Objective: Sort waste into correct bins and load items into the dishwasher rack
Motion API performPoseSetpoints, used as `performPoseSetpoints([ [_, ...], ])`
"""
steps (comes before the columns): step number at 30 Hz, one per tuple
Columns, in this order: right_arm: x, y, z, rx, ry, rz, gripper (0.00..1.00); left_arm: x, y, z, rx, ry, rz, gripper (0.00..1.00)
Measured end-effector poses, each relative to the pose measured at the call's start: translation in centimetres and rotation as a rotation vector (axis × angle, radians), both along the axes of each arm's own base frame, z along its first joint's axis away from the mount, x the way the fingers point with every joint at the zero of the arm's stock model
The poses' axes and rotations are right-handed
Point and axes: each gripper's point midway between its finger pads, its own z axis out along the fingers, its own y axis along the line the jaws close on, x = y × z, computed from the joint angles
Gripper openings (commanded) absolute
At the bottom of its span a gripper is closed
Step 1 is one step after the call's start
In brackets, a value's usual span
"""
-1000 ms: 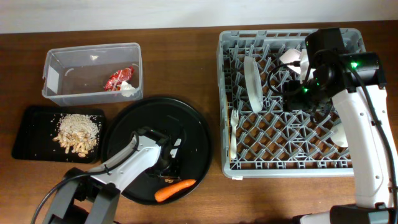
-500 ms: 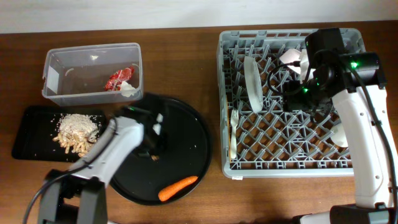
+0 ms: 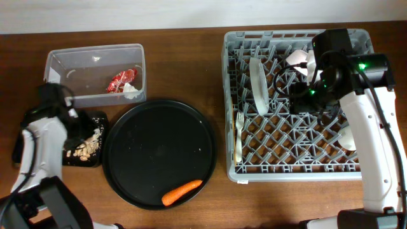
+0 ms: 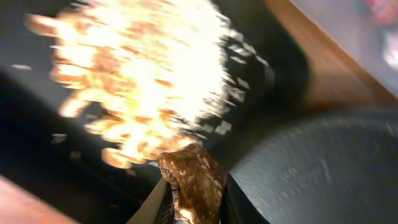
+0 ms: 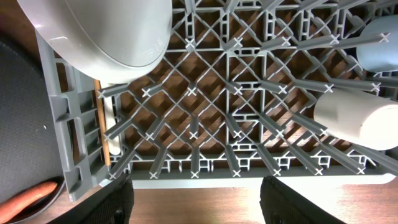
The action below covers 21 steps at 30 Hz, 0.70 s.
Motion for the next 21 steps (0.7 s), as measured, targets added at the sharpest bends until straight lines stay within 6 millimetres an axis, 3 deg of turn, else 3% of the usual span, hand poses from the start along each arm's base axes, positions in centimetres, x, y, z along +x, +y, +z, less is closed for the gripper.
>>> performPoseSetpoints([
  [6, -0.1, 0.0, 0.0, 0.0, 0.002, 0.0, 0.68, -1.7, 4.4, 0.0, 0.003, -0.015, 0.166, 0.62],
  [11, -0.1, 0.0, 0.0, 0.0, 0.002, 0.0, 0.68, -2.0, 4.8, 0.0, -0.025, -0.022, 0.196, 0.64],
  [14, -0.1, 0.0, 0.0, 0.0, 0.002, 0.0, 0.68, -1.8, 3.3, 0.0, -0.079, -0.021, 0.169, 0.64],
  [17, -0.1, 0.0, 0.0, 0.0, 0.002, 0.0, 0.68, -0.9, 0.2, 0.1, -0.107, -0.016, 0.07, 0.64],
  [20, -0.1, 0.0, 0.0, 0.0, 0.003, 0.0, 0.68, -0.6, -6.0, 1.3, -0.125, 0.008, -0.145, 0.64],
  [21, -0.1, 0.0, 0.0, 0.0, 0.003, 0.0, 0.68, -0.7, -6.9, 1.6, -0.129, 0.011, -0.177, 0.65],
])
